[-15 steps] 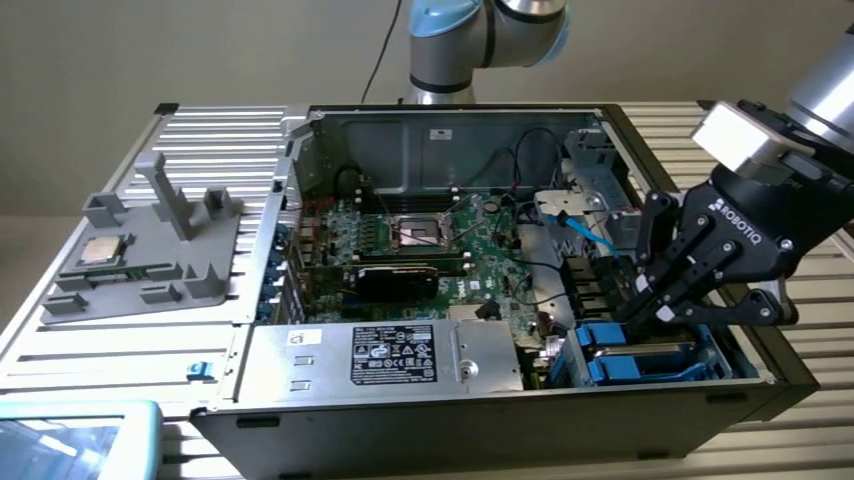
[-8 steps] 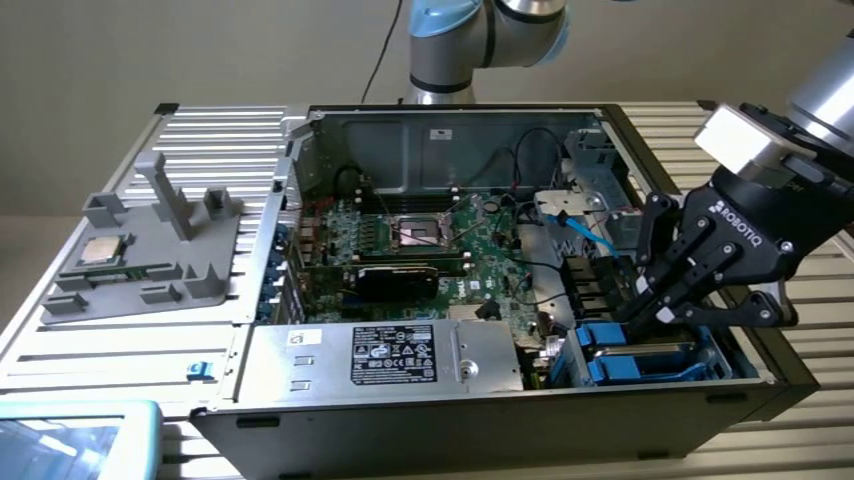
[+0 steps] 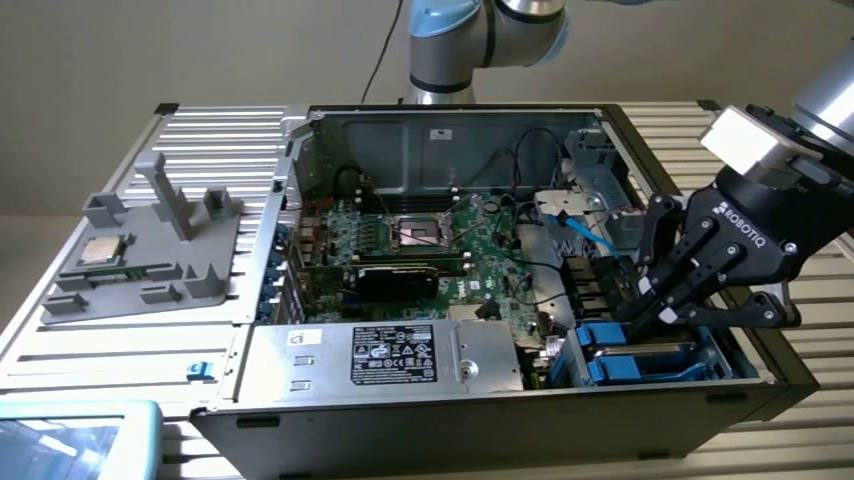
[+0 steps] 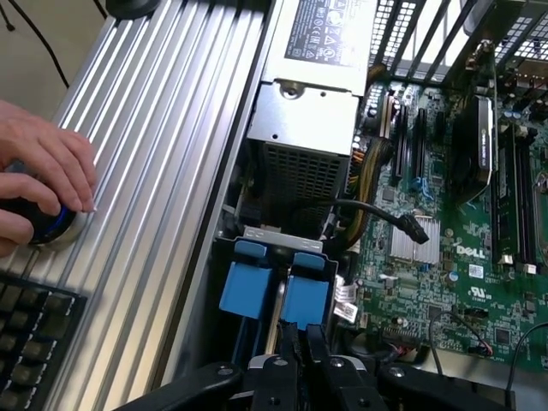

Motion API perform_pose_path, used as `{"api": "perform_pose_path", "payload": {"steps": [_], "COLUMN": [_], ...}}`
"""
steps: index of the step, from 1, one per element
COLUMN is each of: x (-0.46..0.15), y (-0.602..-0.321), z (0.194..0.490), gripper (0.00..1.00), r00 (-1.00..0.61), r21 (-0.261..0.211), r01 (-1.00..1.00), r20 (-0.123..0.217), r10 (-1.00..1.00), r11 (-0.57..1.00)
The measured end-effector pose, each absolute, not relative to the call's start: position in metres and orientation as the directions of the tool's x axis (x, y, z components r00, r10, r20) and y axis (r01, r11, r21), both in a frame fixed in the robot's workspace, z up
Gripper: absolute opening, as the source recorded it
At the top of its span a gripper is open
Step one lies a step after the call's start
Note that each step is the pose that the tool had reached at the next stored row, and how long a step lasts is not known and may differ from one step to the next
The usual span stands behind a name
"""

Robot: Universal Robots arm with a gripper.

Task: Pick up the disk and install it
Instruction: 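Insert the second disk wire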

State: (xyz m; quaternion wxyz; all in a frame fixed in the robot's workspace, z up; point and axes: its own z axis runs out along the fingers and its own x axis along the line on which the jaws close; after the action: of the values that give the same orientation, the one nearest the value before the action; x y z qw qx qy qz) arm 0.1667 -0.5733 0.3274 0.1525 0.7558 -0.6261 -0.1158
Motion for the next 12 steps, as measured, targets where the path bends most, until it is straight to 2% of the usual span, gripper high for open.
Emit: {"api": "perform_pose_path", "payload": {"steps": [12], "x": [0.1698], "y": [-0.5697], "z": [0.3251], "gripper": [0.15], "r00": [0.201], "r21": [0.380], "r01": [-0.907], "r20": [0.016], "r10": [-0.979], "r11": [-0.180]}}
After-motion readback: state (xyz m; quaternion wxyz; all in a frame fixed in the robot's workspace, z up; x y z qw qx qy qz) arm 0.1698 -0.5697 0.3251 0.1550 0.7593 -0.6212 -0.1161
